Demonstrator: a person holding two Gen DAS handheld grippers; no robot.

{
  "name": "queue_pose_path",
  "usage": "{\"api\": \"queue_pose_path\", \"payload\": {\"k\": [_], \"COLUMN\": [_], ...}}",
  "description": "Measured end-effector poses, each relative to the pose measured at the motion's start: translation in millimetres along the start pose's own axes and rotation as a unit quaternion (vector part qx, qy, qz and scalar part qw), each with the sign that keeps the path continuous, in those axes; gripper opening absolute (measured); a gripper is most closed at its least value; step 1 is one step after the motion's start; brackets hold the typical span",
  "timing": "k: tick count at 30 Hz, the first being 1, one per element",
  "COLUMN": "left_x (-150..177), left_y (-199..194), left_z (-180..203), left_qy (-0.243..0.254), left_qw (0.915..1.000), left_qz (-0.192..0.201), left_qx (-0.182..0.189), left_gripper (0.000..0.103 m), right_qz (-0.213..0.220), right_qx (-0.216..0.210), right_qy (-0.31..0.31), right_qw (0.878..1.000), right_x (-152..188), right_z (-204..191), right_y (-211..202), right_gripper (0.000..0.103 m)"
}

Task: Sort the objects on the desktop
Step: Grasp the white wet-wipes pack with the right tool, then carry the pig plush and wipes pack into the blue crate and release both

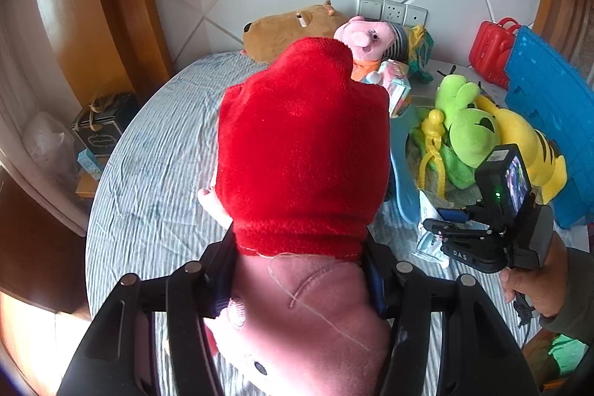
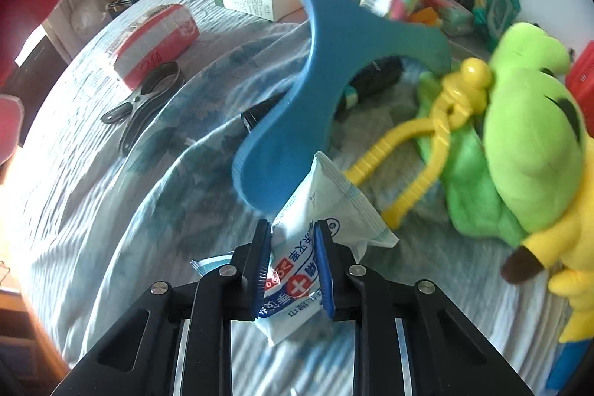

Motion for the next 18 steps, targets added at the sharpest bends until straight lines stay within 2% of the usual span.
{"api": "queue_pose_path", "payload": {"k": [8, 18], "left_x": [-2.3, -19.3], "left_y": [-19.5, -60.5], "left_z": [24.2, 81.5], "left_qy": [0.016, 0.058], "left_qw": [0.9996, 0.9945], "left_qz": [0.009, 0.035], "left_qx": [0.024, 0.079], "left_gripper": [0.055, 0.055], "right_qz": [0.026, 0.090], "right_qx": [0.002, 0.070], "right_qy": [0.012, 0.034], "right_qw": [1.000, 0.993], "right_x": [21.0, 30.9], "right_z": [8.5, 39.6], "right_y": [-66.9, -203.5], "right_gripper": [0.021, 0.021]}}
Point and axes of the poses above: each gripper's, at about its wrist camera, not at the fingertips, and y roughly the way its jaws point, z to its right, x to its underside, the point moved 2 cm from there along y, roughly the way its jaws point, and after that the axes turned 11 degrees about -y, right-handed, at the moved point
